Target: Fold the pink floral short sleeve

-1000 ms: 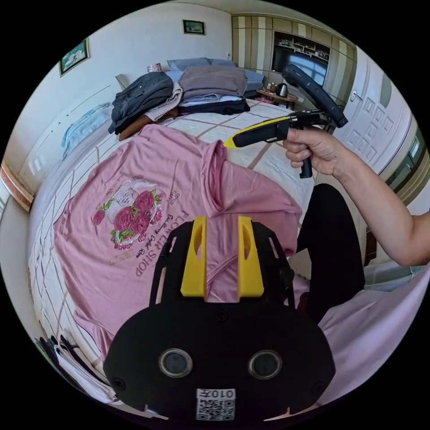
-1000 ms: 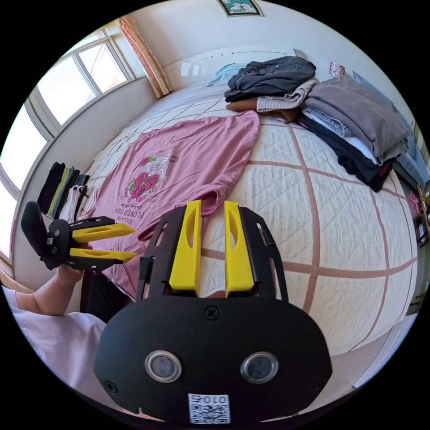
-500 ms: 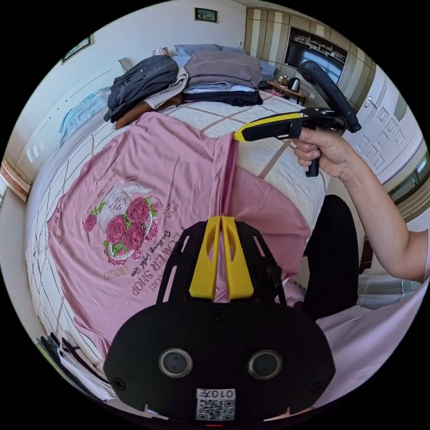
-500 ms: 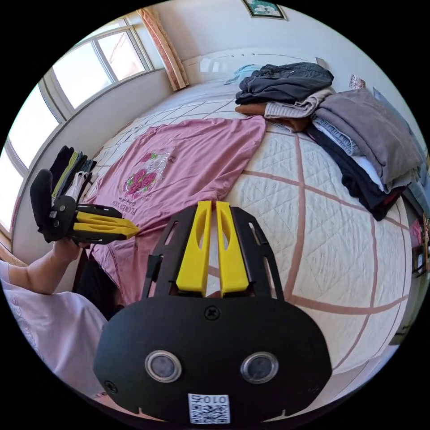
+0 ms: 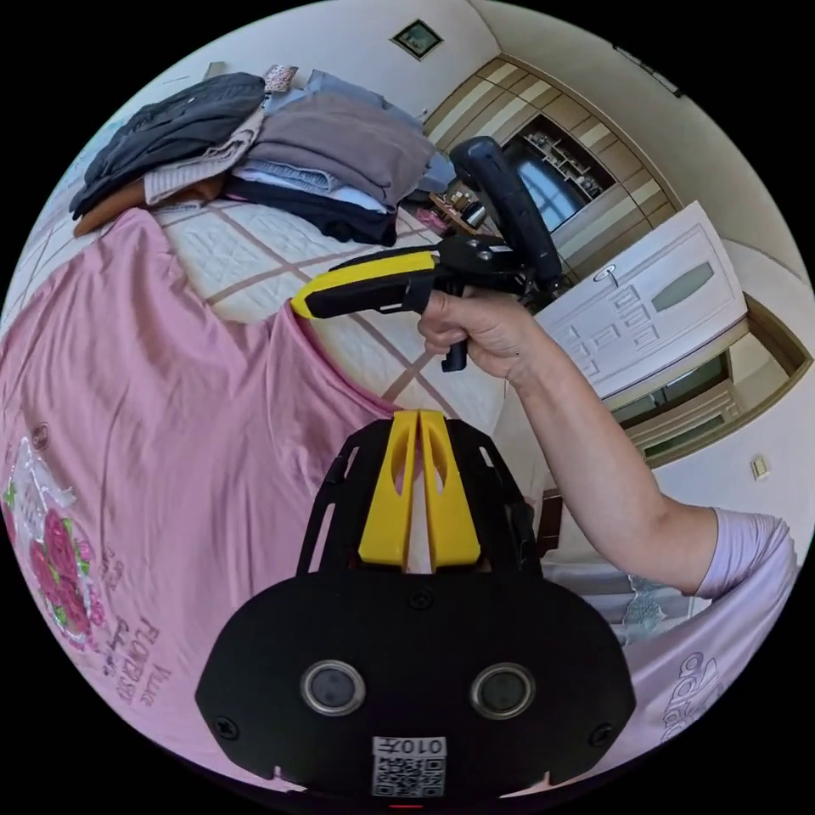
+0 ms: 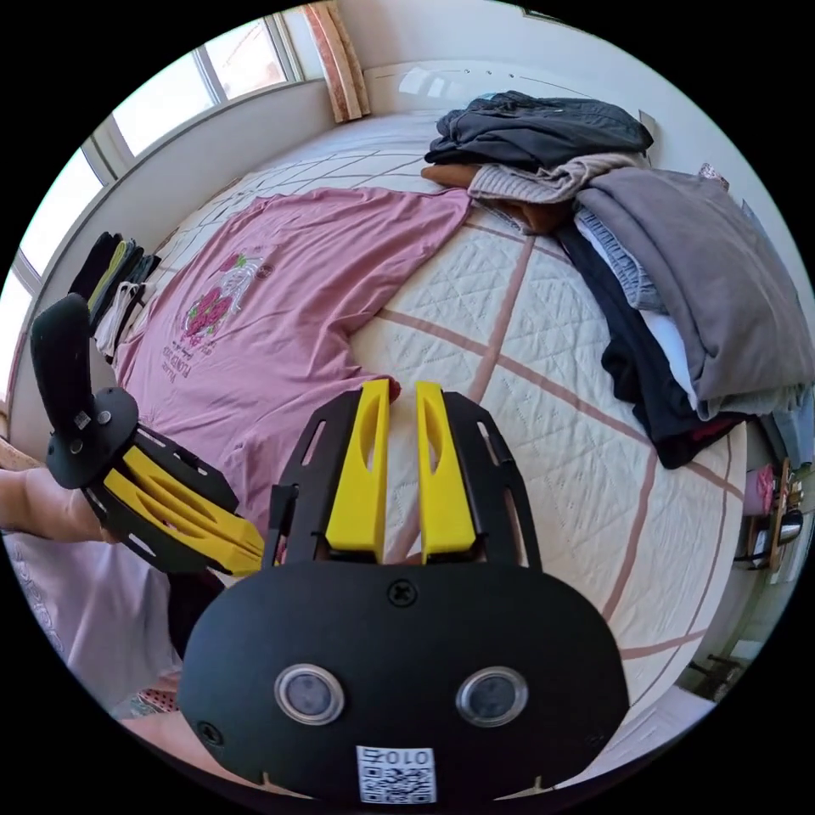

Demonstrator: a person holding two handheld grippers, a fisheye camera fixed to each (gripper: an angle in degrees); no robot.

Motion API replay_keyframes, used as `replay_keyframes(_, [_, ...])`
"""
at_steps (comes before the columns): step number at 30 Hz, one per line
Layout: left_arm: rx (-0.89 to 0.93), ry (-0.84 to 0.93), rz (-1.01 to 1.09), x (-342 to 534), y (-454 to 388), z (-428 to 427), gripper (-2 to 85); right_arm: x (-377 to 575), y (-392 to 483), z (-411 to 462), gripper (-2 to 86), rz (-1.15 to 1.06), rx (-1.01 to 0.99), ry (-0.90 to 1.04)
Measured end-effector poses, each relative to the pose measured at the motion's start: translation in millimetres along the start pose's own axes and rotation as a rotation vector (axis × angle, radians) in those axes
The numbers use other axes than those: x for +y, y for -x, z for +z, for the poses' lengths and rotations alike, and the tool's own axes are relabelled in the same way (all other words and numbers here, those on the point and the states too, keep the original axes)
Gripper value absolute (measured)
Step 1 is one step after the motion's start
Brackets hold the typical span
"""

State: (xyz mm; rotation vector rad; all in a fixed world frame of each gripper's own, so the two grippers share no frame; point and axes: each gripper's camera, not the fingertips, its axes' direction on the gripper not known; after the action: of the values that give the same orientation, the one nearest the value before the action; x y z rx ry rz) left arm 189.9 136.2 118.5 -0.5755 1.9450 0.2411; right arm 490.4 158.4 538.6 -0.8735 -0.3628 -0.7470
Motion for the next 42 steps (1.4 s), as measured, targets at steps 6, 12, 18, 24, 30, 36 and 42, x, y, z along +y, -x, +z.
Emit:
replay_keyframes(6, [0.045, -0.128, 0.017, -13.7, 1.8, 16.0, 1.0, 14.9, -8.1, -30.4, 4.1, -0.083, 0.0, -0.089])
replay_keyframes(12, [0.167, -0.013, 0.109, -21.4, 1.0, 28.0, 4.2, 26.5, -51.5, -61.2, 2.3, 0.008, -0.126, -0.059])
replay_keyframes(18, [0.064, -0.201, 0.241, -3.6, -15.8, -50.1, 6.3, 107.5, -25.7, -77.1, 3.7, 0.123, -0.096, -0.168])
replay_keyframes(24, [-0.22, 0.025, 0.22, -50.6, 33.8, -84.2, 7.9, 157.3, 9.2, -41.2, 8.9, 0.253, -0.119, -0.145])
replay_keyframes(30, [-0.295, 0.236, 0.241, -64.9, 38.4, -53.2, 5.9, 160.0, 12.7, -20.6, 5.6, 0.388, -0.19, -0.143])
replay_keyframes(36, [-0.299, 0.068, 0.186, -54.9, 34.5, -78.9, 2.1, 162.6, 16.1, -42.0, 3.6, 0.372, -0.113, -0.2])
replay_keyframes(42, [-0.209, 0.053, 0.136, -36.3, 40.0, -98.3, 4.3, 142.7, 20.7, -10.3, 3.1, 0.309, 0.046, -0.094])
